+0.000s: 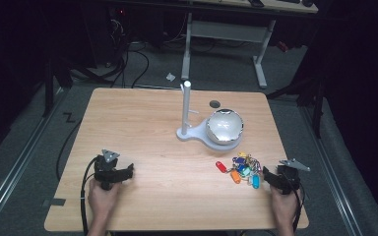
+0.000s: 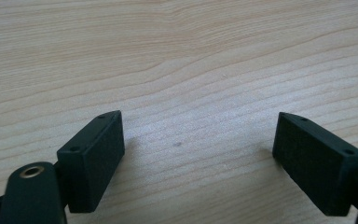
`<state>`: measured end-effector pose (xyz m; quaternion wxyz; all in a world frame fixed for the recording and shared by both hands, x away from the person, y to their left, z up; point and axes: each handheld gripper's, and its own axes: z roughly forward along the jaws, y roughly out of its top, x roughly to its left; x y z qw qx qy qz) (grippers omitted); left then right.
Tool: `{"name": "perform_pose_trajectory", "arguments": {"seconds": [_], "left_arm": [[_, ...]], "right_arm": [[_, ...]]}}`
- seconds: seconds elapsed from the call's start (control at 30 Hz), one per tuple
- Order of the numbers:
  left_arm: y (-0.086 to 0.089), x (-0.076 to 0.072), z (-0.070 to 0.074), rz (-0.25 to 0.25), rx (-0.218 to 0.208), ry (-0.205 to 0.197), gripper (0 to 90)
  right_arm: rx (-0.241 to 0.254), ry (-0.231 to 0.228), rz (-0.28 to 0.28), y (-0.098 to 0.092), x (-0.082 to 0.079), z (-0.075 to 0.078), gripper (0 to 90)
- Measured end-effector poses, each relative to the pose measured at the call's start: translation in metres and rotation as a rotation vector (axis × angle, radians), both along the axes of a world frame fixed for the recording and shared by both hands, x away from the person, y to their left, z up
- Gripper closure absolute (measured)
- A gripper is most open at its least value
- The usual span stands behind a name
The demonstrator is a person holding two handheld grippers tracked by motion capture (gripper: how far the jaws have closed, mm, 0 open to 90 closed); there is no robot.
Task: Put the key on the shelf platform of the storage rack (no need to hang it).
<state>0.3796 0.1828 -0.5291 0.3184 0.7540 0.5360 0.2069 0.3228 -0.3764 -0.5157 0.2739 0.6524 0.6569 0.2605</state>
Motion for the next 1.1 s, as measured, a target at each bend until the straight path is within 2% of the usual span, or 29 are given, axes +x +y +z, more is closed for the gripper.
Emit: {"name": "perform_pose_trajectory", "arguments": {"seconds": [0.97,1.1], "left_arm": [[-0.0001,0.0000,0.0000,0.002,-0.003,0.001,16.9],[0.0001,0.0001,0.0001,-0.001,0.000,0.001,16.9]], "right_arm": [[-0.001,0.004,-0.003,0.0009,0.0004,0.0001,38.2],[0.005,0.002,0.012,-0.0011,0.0002,0.0003,39.1]]}}
